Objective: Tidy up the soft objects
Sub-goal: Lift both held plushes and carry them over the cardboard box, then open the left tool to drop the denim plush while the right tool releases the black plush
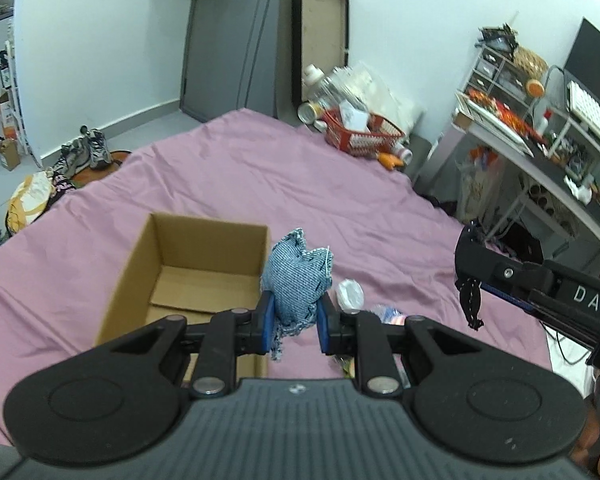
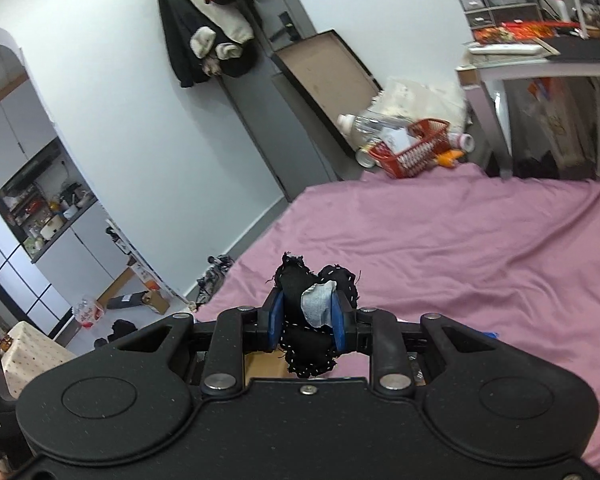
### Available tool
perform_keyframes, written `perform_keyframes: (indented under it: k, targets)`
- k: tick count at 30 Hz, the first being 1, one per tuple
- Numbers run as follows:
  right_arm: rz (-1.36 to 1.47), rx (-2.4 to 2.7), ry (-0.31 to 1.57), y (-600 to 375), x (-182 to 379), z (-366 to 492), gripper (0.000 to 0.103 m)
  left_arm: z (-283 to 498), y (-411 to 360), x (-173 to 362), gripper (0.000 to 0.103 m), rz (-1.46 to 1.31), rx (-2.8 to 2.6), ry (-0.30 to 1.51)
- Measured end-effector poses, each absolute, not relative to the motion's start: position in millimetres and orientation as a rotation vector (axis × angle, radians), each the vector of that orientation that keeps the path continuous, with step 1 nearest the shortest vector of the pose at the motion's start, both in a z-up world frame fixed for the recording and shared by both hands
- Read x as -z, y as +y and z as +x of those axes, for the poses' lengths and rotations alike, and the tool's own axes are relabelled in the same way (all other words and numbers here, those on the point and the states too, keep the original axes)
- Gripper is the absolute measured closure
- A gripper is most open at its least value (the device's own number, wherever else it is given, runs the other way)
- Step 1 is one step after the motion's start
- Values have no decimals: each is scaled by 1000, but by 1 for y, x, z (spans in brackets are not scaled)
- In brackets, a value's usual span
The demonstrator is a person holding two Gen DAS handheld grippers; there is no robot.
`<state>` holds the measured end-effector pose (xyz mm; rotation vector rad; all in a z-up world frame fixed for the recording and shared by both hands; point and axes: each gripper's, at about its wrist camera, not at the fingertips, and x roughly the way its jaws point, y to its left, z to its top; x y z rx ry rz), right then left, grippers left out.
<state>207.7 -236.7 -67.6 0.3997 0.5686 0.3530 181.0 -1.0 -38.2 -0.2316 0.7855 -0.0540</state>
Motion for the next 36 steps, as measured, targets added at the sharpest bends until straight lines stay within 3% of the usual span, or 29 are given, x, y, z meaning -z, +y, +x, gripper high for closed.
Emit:
perform_keyframes:
  k: [11,30,36]
  targets:
    - [417,-379,549,-206,62,213,78,181,39,30,83,-279,13,758]
    - [389,-441,688,-144,110,225,78,199,103,82,81,-343,-49,877]
    - [404,-448,742,-134,119,230,76,207,114,94,67,-360,-64,931]
